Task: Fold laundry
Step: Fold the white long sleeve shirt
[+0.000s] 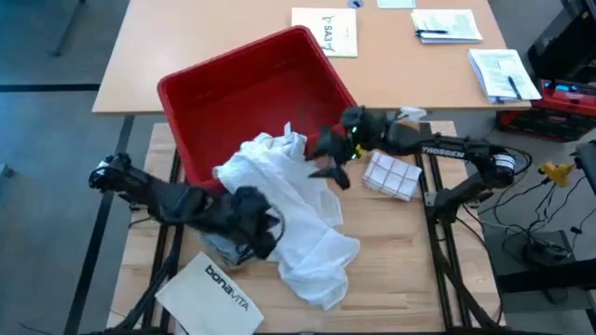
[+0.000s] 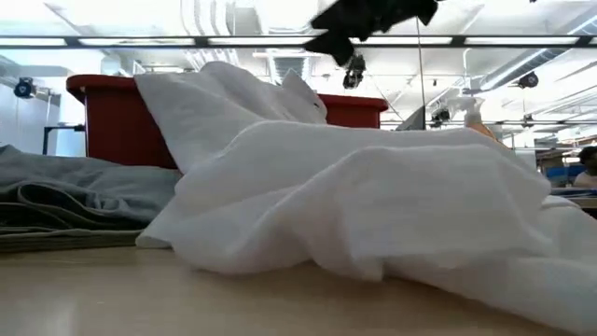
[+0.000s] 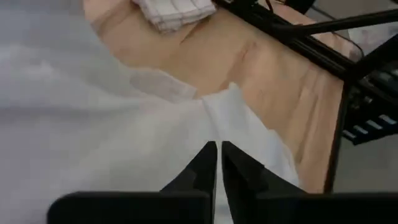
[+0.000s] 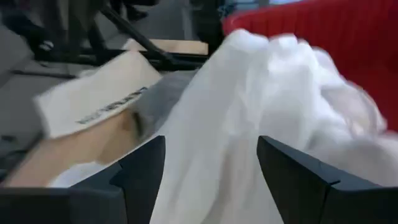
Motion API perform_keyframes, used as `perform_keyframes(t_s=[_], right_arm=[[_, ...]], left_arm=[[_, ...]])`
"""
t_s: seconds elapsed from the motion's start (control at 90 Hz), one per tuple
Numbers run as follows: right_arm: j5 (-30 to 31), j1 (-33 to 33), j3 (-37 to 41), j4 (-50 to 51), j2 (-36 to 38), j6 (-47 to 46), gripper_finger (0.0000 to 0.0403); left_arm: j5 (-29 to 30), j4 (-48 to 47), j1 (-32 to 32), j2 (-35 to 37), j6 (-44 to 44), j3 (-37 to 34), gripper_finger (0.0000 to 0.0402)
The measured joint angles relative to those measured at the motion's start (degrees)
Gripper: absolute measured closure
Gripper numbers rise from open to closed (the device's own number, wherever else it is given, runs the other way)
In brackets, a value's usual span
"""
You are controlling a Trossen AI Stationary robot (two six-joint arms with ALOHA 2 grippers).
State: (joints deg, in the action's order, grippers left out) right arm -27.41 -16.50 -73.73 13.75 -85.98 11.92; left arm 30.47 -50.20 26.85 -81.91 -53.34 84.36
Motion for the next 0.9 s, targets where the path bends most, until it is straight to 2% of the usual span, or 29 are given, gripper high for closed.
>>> perform_keyframes(t_s=[0.1, 0.189, 0.322, 0.4, 0.511, 0.611, 0.656, 0.711, 0.744, 0.9], right_arm=[[12.15, 4.19, 0.0, -4.72, -3.48, 1.05, 0.0169], [19.19, 5.92, 0.0, -8.69, -7.23, 1.12, 0.0178], [21.0, 6.53, 0.04, -16.84, -12.75, -2.82, 0.0194], [24.77, 6.64, 0.03, -21.98, -15.03, -7.56, 0.0202], [27.6, 6.74, -0.15, -23.88, -16.94, -7.48, 0.0219], [26.99, 7.47, -0.12, -22.79, -17.55, -6.87, 0.0264], [25.62, 8.09, 0.12, -21.35, -17.37, -7.2, 0.0301], [21.6, 9.06, 0.17, -19.82, -16.6, -8.16, 0.0359], [18.95, 9.8, 0.17, -18.9, -15.6, -8.63, 0.038], [14.71, 14.62, -0.03, -7.98, -9.25, -10.68, 0.0399]], left_arm=[[3.33, -0.13, 3.48, 2.29, -5.36, -3.07, 0.034], [5.84, 0.54, 5.84, 3.8, -8.6, -6.4, 0.0284], [6.63, 0.56, 8.29, 6.46, -13.1, -11.75, 0.0183], [6.67, 1.17, 9.6, 9.03, -14.73, -15.16, 0.0125], [6.13, 3.67, 10.86, 12.93, -15.17, -19.26, 0.0066], [4.42, 3.41, 11.47, 17.05, -14.91, -21.88, 0.005], [3.92, 2.01, 11.53, 18.91, -14.94, -22.92, 0.0051], [3.56, -0.91, 11.63, 21.38, -15.29, -24.01, 0.0055], [3.53, -2.77, 11.63, 22.8, -15.69, -24.45, 0.006], [3.5, -13.6, 11.59, 29.66, -19.41, -27.47, 0.0087]])
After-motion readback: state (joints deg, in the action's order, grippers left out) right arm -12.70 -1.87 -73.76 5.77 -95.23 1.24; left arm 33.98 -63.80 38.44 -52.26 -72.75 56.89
